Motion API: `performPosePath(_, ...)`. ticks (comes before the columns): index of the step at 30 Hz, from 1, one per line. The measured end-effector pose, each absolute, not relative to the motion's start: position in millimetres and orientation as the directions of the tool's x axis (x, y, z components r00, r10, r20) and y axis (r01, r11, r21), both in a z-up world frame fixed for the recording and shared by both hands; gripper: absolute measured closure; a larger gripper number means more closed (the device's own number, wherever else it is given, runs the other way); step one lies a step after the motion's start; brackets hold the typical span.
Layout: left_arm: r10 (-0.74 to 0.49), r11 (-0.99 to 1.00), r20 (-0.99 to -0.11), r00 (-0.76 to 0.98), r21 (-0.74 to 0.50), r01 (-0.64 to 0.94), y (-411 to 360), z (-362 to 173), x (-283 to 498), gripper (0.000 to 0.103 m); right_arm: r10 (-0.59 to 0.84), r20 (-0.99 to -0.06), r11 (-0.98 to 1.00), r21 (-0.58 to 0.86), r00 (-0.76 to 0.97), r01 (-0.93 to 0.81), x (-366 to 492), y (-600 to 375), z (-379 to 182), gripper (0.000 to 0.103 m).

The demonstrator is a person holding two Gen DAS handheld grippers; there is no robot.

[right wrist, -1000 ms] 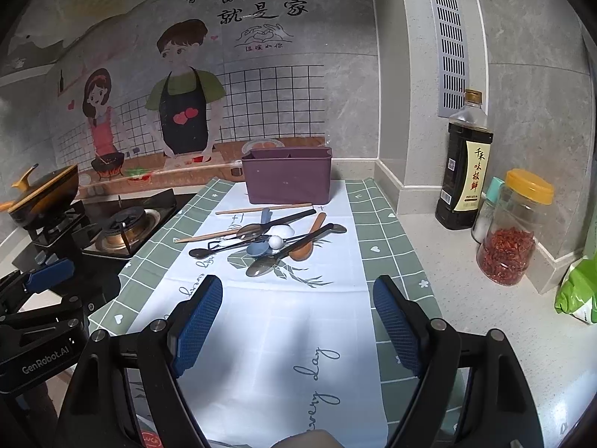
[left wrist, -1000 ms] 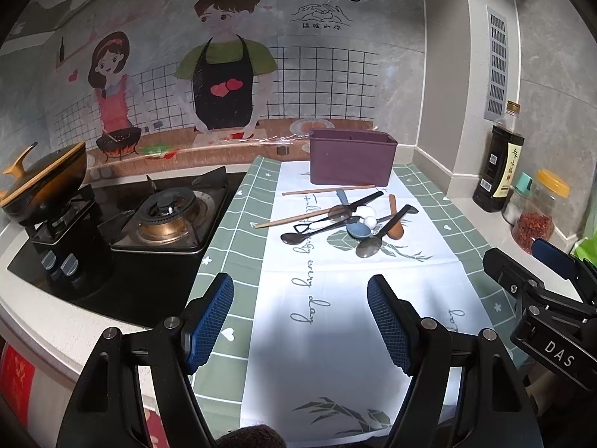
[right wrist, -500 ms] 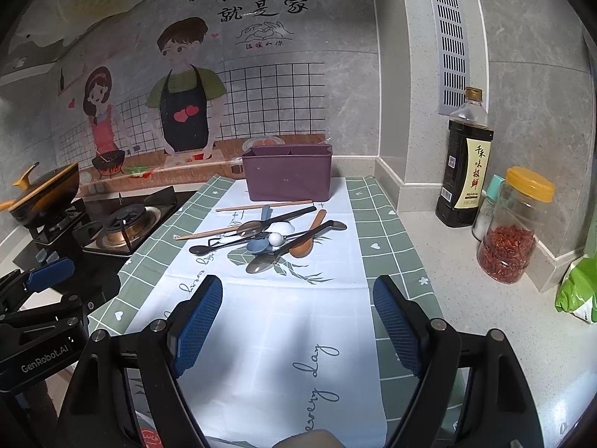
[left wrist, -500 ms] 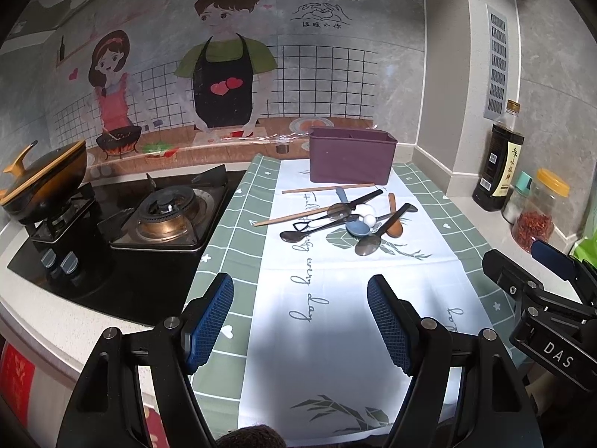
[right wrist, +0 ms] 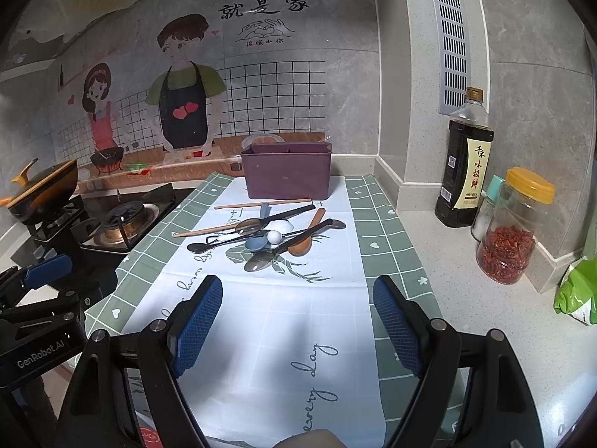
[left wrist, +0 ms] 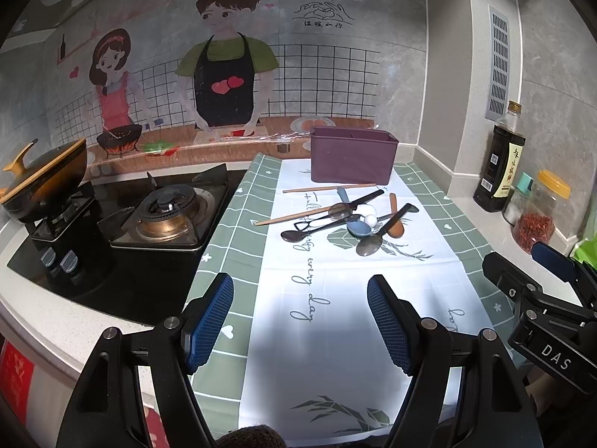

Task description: Organize utensils

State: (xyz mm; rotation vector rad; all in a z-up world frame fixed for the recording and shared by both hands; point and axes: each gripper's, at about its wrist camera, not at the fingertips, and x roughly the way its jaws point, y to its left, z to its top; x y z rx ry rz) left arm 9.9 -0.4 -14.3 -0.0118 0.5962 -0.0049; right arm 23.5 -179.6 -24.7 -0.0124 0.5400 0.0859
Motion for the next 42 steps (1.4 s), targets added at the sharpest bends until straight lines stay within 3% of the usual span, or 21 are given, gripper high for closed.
performPosePath(27, -0.006, 1.000, -0.567, 0.824, -0.006, 0.003, -5.6, -15.4, 12.9, 0.029, 0.082, -0.517, 0.996, 0.015, 0.852, -0.086, 26.3, -185.2, -28.2, 0.022)
performPosePath(37, 0.017, 0.999, -0.613, 0.790, -0.026, -0.042, -6.5, -8.8, 70.6, 0.029, 0.106, -0.561, 0.994, 0.055, 0.821, -0.090, 72.3, -210.4, -26.4, 0.022)
performPosePath(42, 0.027, 0.997, -0.593, 0.805, -0.044, -0.066, 6.6, 1.7, 108.2, 0.029, 0.118, -0.596, 0.990, 0.013, 0.794, -0.137, 123.7, -226.3, -17.9, 0.023)
